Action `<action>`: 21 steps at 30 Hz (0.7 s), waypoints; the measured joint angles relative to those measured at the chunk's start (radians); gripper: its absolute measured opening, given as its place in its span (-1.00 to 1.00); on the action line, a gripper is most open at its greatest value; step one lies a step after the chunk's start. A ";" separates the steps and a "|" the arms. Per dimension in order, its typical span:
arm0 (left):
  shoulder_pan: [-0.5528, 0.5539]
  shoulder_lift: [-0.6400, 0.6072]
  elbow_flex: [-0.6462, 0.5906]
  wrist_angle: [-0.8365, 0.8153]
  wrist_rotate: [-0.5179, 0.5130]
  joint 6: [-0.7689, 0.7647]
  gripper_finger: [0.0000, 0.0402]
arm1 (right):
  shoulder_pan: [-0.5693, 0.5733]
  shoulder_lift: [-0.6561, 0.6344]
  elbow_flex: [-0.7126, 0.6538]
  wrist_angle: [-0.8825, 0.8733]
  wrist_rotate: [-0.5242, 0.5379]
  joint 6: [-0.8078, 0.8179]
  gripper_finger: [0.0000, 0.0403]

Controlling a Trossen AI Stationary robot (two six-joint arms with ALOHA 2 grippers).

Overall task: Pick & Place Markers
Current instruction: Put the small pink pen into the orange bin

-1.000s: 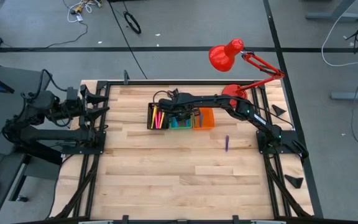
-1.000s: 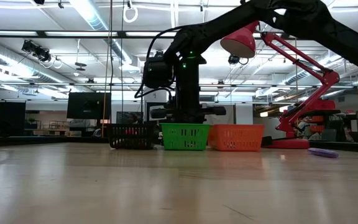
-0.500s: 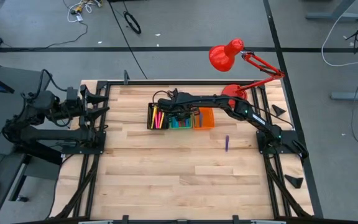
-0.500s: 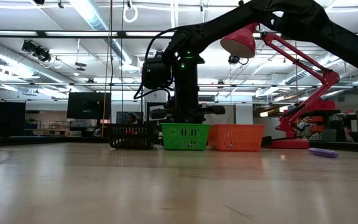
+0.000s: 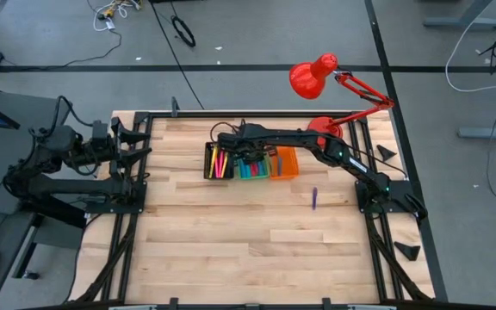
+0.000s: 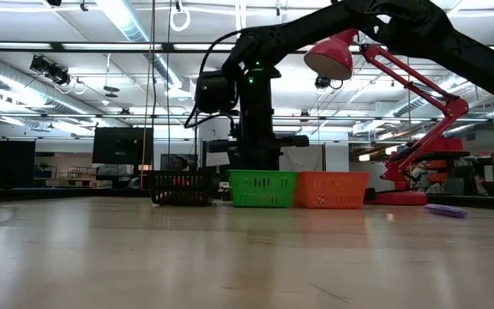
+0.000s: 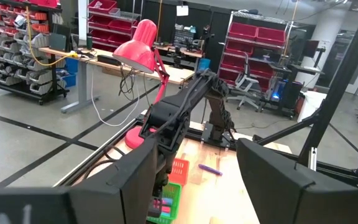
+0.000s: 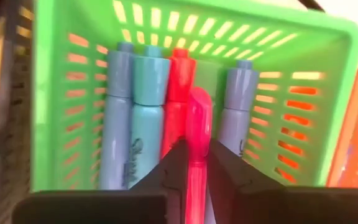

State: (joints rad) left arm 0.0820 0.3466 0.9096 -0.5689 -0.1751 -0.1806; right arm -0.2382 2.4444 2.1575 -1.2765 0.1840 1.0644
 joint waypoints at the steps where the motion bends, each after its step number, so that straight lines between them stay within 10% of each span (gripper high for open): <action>1: 0.000 0.000 0.000 0.000 0.000 0.000 0.14 | 0.000 0.000 0.008 -0.005 0.000 0.000 -0.79; 21: 0.000 0.000 0.000 0.000 0.000 0.000 0.14 | -0.006 -0.073 0.171 -0.279 0.010 0.027 -0.79</action>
State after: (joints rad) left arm 0.0822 0.3466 0.9096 -0.5686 -0.1749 -0.1806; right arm -0.2447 2.3718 2.3283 -1.5559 0.1936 1.0912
